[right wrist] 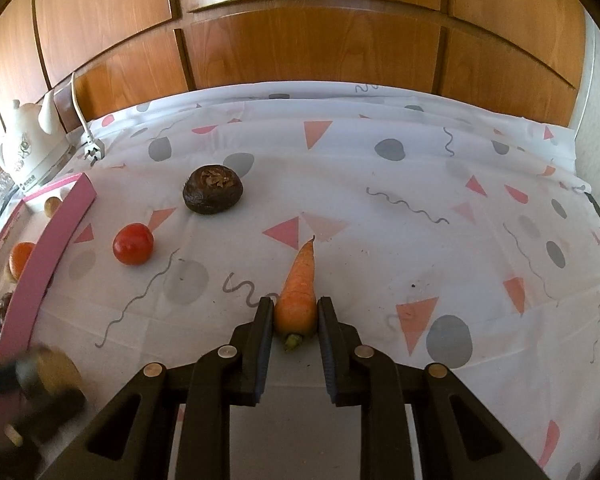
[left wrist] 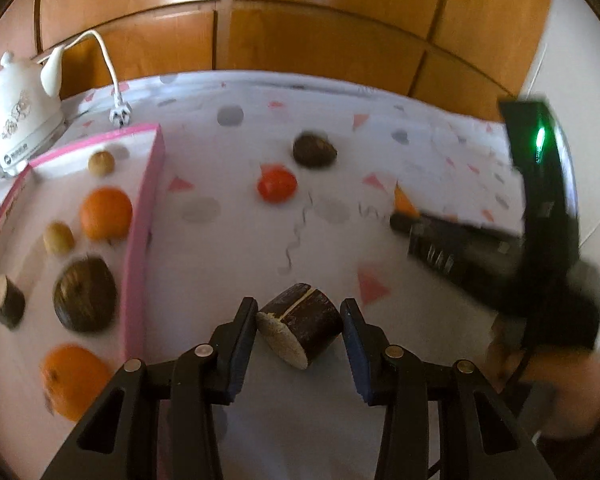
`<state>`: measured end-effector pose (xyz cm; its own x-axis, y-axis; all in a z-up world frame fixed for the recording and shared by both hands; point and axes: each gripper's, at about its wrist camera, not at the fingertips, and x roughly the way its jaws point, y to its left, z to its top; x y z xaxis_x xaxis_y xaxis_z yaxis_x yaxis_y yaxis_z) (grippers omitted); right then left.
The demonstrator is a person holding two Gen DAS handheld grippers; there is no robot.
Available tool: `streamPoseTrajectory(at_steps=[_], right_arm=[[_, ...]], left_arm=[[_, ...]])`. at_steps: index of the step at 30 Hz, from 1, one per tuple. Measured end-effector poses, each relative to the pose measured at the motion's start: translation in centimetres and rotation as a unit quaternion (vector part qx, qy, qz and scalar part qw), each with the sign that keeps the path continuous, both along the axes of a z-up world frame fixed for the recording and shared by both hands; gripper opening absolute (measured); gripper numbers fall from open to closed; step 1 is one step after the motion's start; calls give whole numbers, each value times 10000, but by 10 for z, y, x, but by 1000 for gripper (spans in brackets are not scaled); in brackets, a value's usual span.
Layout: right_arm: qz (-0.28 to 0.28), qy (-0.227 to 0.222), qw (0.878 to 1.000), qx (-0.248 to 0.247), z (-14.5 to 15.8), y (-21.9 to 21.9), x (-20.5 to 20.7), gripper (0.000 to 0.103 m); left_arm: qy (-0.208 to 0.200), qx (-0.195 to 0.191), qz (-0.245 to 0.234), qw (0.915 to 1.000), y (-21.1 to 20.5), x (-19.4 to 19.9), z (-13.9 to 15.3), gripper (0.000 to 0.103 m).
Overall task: Organize fruits
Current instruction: 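Carry the wooden slice into the pink tray and open the left tool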
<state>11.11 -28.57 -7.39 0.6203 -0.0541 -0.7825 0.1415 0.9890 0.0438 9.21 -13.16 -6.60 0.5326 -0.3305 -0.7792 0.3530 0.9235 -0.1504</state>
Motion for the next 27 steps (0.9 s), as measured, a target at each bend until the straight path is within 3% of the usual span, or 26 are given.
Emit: streamPoseTrajectory(at_steps=[3,8,11,27], right_arm=[[38,16,10000,30,3,-2,-6,22],[28,-48,9998,-170,8,-2,-30,22],[-56,-84,9999,-41,3,-7,-39,22],[-62,-171,9998,-72,2,-5,-43,22]], left_arm=[[-299,63,-58,9995,-2,-8,-2,43],[-243,10,26,9997,-2,2,-7,43],[-283,34,82,9996,-3,3,-9,43],[-392,128,56,9991,-3,-2,-5,41]])
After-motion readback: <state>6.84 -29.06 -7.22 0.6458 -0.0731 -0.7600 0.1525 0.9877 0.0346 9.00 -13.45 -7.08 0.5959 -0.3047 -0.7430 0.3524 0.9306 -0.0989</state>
